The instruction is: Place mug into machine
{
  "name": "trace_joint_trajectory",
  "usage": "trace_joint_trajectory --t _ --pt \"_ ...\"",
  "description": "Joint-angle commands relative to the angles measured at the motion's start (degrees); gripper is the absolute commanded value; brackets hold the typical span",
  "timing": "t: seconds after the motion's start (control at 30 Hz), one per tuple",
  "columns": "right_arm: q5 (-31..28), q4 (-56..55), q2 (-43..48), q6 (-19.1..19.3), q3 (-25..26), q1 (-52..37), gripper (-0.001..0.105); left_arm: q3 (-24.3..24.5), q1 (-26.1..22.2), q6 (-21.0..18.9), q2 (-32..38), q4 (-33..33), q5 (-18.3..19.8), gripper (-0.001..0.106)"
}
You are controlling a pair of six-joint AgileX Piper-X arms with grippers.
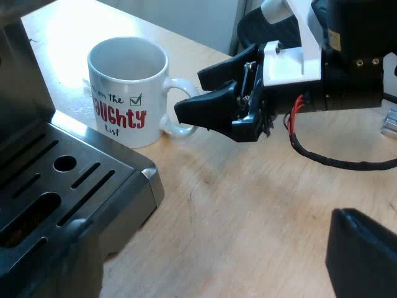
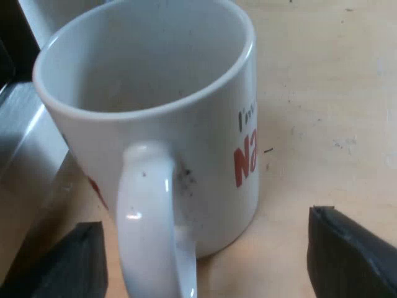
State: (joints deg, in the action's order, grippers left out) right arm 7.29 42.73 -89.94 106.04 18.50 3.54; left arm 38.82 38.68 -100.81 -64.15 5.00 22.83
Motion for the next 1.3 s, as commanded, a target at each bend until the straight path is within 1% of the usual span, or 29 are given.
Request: trace_joint_trajectory --t 0.03,0.13,0.23,0.3,0.33,0.4,0.43,0.5,0.53,0.6,0.73,0.87,0.93,1.0,1.03,1.23,1.3 --pt "0.2 0.77 0.07 0.41 0.74 0.14 0.067 0.37 0.29 -0.6 0.27 -1.11 -0.37 0.085" --pt "0.2 0.77 0.07 0.41 0.74 0.14 0.067 0.37 0.29 -0.6 0.27 -1.11 -1.42 0.085" --pt "0.2 0.77 0.07 0.41 0.74 0.14 0.06 0.37 0.29 -0.6 0.27 -1.11 -1.8 0.085" --pt "0.2 0.77 0.07 0.41 0.74 0.14 0.049 0.37 0.29 -0.6 0.27 -1.11 -1.8 0.085" --pt "0.2 0.77 0.07 0.41 0.74 0.14 0.047 0.37 0.29 -0.6 0.27 -1.11 -1.8 0.085" --pt "0.2 0.77 0.07 0.41 0.74 0.14 0.034 0.37 0.29 -0.6 0.27 -1.11 -1.8 0.085" --pt "0.2 0.77 0.07 0.41 0.74 0.14 0.031 0.37 0.29 -0.6 0.27 -1.0 -1.8 0.085" --pt "0.2 0.77 0.07 0.41 0.74 0.14 0.017 0.37 0.29 -0.6 0.27 -0.81 -1.8 0.085" --pt "0.2 0.77 0.07 0.41 0.74 0.14 0.014 0.37 0.29 -0.6 0.27 -0.63 -1.8 0.085" --pt "0.2 0.77 0.07 0.41 0.74 0.14 0.0 0.37 0.29 -0.6 0.27 0.42 -1.68 0.085" --pt "0.33 0.77 0.07 0.41 0.74 0.14 0.0 0.37 0.29 -0.6 0.45 2.88 -1.68 0.085" --pt "0.61 0.77 0.46 0.41 0.74 0.14 0.0 0.37 0.29 -0.6 2.36 5.59 -1.8 0.085" --pt "0.6 0.6 1.54 0.41 0.34 0.14 0.0 0.37 0.29 -0.6 3.96 6.01 -2.97 0.085" --pt "0.6 -0.69 4.07 0.52 -0.16 0.14 0.0 0.37 0.29 -0.6 6.55 7.02 -5.05 0.085" --pt "0.6 -1.65 4.58 0.54 -0.21 0.14 0.0 0.37 0.29 -0.6 6.97 7.37 -5.38 0.085" --pt "0.48 -10.75 13.13 0.79 -0.18 0.14 0.0 0.37 0.29 -0.6 12.22 11.08 -5.53 0.085" --pt "0.48 -15.46 17.43 0.92 -0.18 0.14 0.0 0.37 0.29 -0.6 14.26 12.37 -5.93 0.085"
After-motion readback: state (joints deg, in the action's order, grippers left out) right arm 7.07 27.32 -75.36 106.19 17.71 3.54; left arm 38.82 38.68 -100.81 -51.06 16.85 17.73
